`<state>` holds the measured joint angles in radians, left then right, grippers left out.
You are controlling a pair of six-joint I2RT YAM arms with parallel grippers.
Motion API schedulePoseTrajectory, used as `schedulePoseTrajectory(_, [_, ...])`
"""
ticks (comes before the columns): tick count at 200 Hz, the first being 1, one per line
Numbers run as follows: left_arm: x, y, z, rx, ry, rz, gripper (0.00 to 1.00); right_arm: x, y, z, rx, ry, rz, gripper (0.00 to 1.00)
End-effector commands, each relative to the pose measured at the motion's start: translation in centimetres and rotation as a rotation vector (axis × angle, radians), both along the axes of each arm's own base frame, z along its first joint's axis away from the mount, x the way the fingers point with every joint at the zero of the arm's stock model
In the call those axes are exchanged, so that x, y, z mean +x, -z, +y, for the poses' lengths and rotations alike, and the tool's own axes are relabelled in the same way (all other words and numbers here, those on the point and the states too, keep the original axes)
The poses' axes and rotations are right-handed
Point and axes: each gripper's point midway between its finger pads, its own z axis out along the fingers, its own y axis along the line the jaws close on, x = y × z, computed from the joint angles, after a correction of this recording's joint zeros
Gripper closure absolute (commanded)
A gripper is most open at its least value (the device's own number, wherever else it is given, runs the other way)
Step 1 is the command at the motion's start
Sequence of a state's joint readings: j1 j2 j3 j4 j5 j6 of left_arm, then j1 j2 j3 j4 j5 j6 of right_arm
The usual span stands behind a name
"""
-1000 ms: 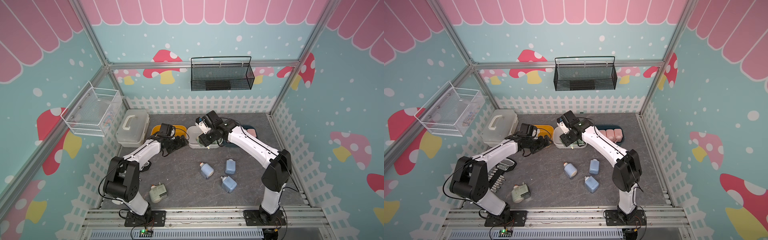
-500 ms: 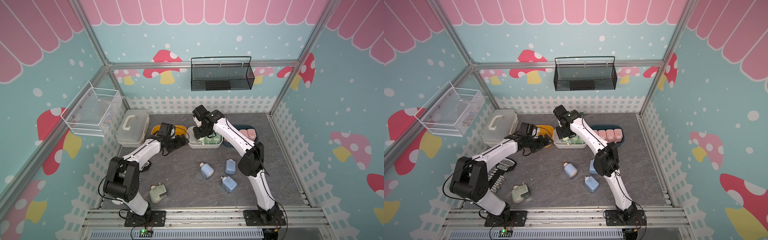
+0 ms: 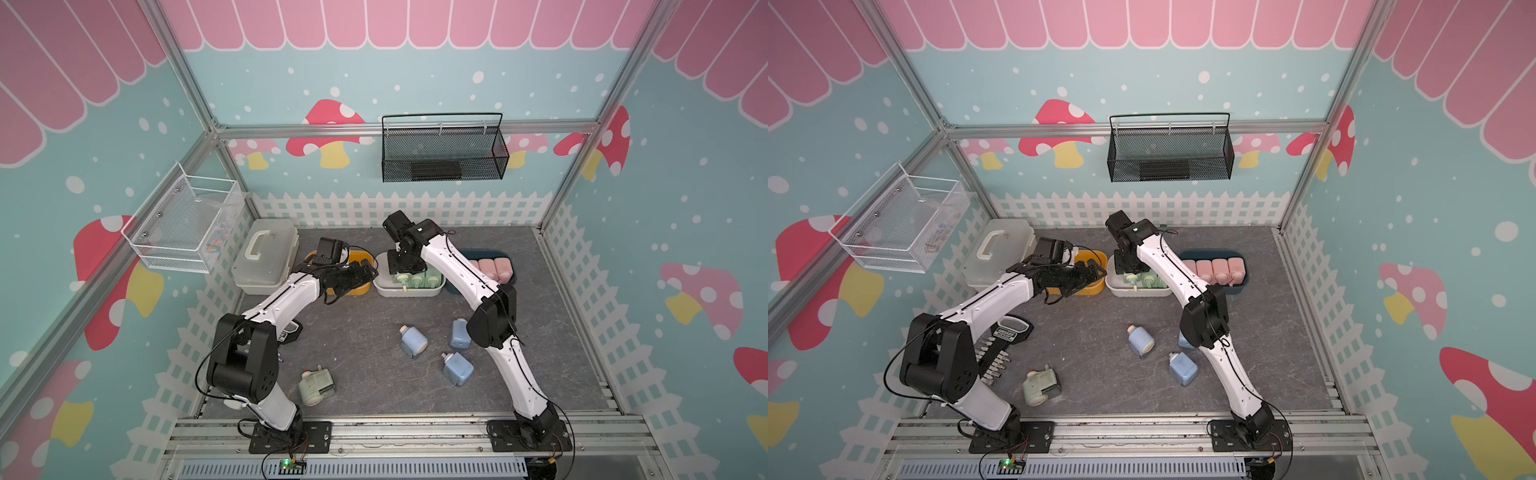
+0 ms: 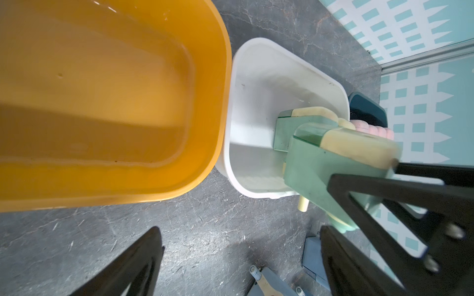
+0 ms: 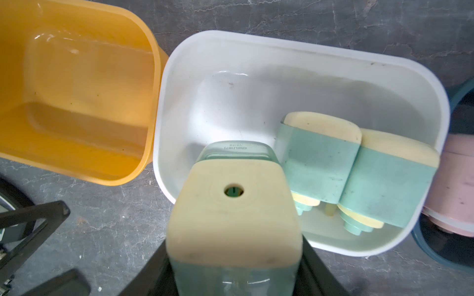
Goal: Place the pencil sharpeners by color into the storage box
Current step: Place the pencil sharpener in the storage box.
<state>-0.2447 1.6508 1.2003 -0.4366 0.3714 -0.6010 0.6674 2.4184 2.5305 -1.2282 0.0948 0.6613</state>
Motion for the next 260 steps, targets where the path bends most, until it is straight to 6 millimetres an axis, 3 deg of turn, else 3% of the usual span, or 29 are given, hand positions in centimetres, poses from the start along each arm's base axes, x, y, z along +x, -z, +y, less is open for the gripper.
schedulePoseTrajectory(1, [0.5,0.2,-0.1,-0.002,0.012,0.008,0.04,1.0,0.4,-0.3,-0.012,0.053,-0.019,1.00])
schedulePoseTrajectory(90, [0.5,0.6,0.0,0.002,0.009,0.017,0.04,3.6,2.0,1.0,0.004,0.069,-0.079,1.00])
schedulePoseTrajectory(158, [0.6,1.0,-0.2,0.001,0.011,0.027,0.04,3.5,5.8,1.2,-0.036,0.040,-0.024,0.99])
schedulePoseTrajectory(175, [0.6,1.1,-0.2,0.000,0.010,0.029,0.04,3.4,6.5,1.3,-0.044,0.023,-0.013,0.92])
schedulePoseTrajectory(205, [0.6,1.4,-0.2,0.001,0.011,0.037,0.04,3.3,7.1,1.4,-0.048,0.011,-0.002,0.67])
schedulePoseTrajectory(260, [0.5,1.3,-0.2,-0.001,0.014,0.036,0.04,3.5,6.5,1.1,-0.059,0.018,-0.022,0.39])
